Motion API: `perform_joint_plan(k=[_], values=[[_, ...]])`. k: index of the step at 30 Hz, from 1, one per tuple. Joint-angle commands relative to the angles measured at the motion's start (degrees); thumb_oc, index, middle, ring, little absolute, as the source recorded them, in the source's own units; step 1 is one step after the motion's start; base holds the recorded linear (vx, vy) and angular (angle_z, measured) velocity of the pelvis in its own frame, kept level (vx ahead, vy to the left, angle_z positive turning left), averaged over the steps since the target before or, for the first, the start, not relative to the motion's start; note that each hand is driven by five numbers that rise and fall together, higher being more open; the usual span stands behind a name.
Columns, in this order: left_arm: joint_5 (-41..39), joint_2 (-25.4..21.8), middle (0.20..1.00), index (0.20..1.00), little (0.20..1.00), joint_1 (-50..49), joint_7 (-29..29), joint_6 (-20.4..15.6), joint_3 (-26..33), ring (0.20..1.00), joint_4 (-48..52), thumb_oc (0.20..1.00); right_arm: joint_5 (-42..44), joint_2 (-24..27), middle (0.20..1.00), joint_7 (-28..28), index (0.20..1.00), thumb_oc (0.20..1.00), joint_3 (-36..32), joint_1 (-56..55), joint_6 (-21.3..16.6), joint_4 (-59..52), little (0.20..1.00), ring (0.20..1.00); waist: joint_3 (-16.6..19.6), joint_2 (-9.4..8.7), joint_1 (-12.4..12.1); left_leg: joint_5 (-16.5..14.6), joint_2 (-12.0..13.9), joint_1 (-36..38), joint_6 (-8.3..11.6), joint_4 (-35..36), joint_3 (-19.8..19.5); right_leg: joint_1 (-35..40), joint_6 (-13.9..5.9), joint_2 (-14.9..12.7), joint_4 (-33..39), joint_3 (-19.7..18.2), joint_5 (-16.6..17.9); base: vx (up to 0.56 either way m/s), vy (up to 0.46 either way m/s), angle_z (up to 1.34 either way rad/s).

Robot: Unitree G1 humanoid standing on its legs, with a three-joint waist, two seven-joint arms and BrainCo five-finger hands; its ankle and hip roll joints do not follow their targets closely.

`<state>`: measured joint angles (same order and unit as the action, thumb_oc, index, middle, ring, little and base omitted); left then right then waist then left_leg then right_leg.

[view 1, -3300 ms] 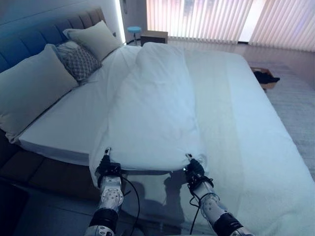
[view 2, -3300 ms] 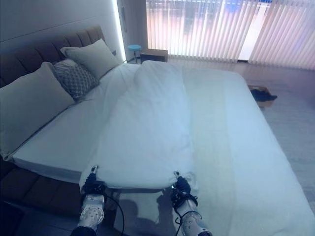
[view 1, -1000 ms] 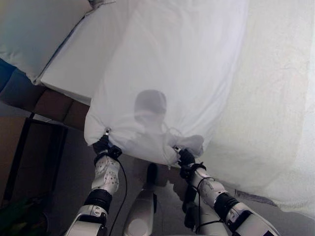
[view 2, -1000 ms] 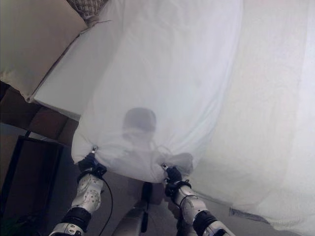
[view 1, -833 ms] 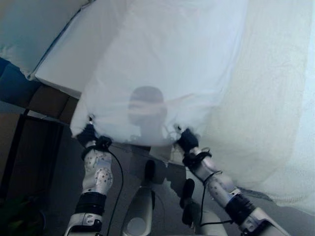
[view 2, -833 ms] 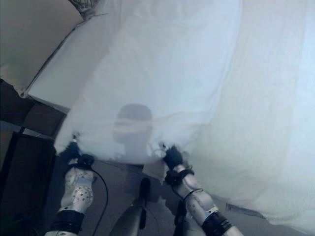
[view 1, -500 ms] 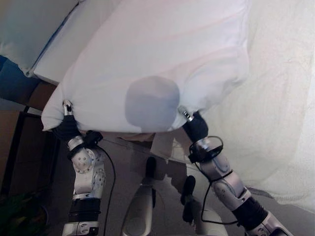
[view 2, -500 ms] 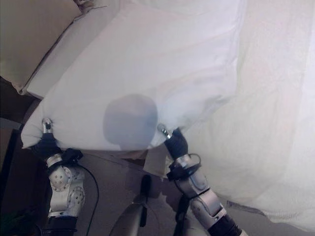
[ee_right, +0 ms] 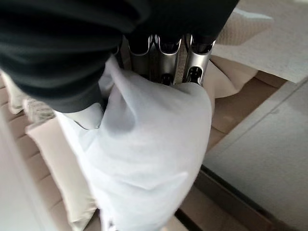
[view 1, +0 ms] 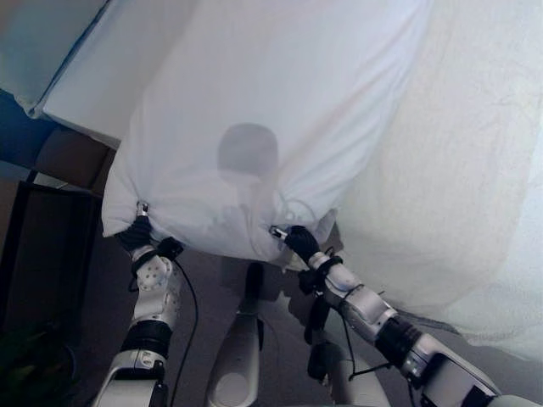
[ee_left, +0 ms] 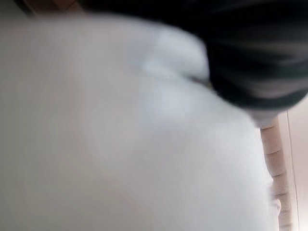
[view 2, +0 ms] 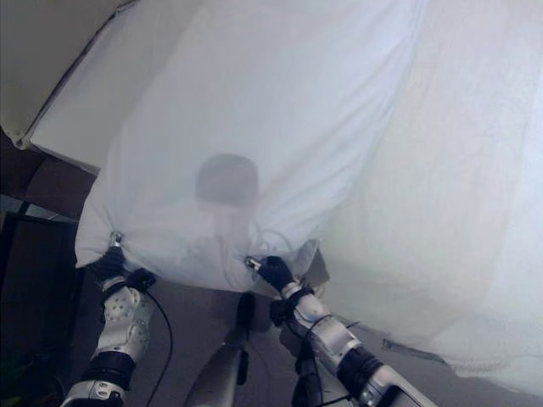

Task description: Make the bed

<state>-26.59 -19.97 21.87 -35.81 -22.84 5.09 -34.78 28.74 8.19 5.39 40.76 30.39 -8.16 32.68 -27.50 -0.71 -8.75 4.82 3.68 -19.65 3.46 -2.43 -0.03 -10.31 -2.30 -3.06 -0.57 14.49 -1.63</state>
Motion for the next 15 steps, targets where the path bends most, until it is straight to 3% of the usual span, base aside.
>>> perform_joint_plan(k=[1, 2, 3, 7, 11, 15], values=[[-7.1, -12.5, 0.413, 0.413, 0.413, -0.3, -2.7, -1.4, 5.7, 0.413, -5.0, 0.413, -3.4, -2.4, 0.335, 2.5, 0.335, 0.335, 2.0, -0.8, 2.3, 4.5, 0.335, 0.335, -2.3, -2.26, -3.3, -0.1, -4.7, -1.6, -0.95, 2.4, 2.3, -3.6, -6.51, -5.5, 1.8, -1.5, 8.5, 0.0, 0.027, -0.05], [-7.1, -12.6, 0.664, 0.664, 0.664, -0.2, -2.6, -1.4, 5.7, 0.664, -5.1, 0.664, -3.4, -2.4, 0.796, 2.5, 0.796, 0.796, 2.0, -0.8, 2.3, 4.6, 0.796, 0.796, -2.3, -2.29, -3.3, -0.1, -4.7, -1.6, -0.95, 2.4, 2.4, -3.6, -6.51, -5.5, 1.8, -1.6, 8.5, 0.01, 0.027, -0.03], [-7.4, -13.5, 1.0, 1.0, 1.0, 1.0, -2.6, 0.5, 4.7, 1.0, -7.5, 1.0, -2.1, -3.6, 1.0, 3.7, 1.0, 1.0, 1.2, -1.1, 3.5, 8.3, 1.0, 1.0, -2.3, -2.09, -3.1, -0.1, -4.7, -1.7, -1.02, 2.3, 2.6, -3.8, -6.55, -5.5, 1.7, -1.6, 8.6, 0.0, 0.0, 0.0], [-5.0, -14.6, 1.0, 1.0, 1.0, 1.2, -3.2, 3.1, 3.5, 1.0, -9.4, 1.0, -0.8, -4.2, 1.0, 3.8, 1.0, 1.0, -0.6, -2.6, 4.4, 12.8, 1.0, 1.0, -2.3, -1.93, -2.7, -0.4, -4.9, -1.7, -1.1, 1.9, 2.9, -3.8, -6.63, -5.6, 1.4, -1.7, 8.6, 0.0, 0.008, 0.0], [-0.7, -15.2, 1.0, 1.0, 1.0, -0.1, -3.6, 8.8, 4.2, 1.0, -16.3, 1.0, -9.7, -1.7, 1.0, 4.8, 1.0, 1.0, -4.4, -5.9, 7.1, 20.5, 1.0, 1.0, -2.3, -1.76, -1.6, -0.7, -4.9, -0.9, -1.3, 1.9, 3.8, -3.6, -6.84, -6.0, 1.0, -1.8, 8.5, 0.0, 0.0, 0.0], [0.4, -14.6, 1.0, 1.0, 1.0, -1.7, -2.1, 11.4, 4.6, 1.0, -18.4, 1.0, -14.8, 1.0, 1.0, 5.9, 1.0, 1.0, -9.6, -8.1, 8.6, 25.3, 1.0, 1.0, -2.0, -1.18, -0.6, -0.6, -5.1, -0.1, -1.47, 2.5, 4.1, -3.4, -6.88, -6.0, 0.6, -1.9, 8.2, 0.01, 0.004, 0.02]])
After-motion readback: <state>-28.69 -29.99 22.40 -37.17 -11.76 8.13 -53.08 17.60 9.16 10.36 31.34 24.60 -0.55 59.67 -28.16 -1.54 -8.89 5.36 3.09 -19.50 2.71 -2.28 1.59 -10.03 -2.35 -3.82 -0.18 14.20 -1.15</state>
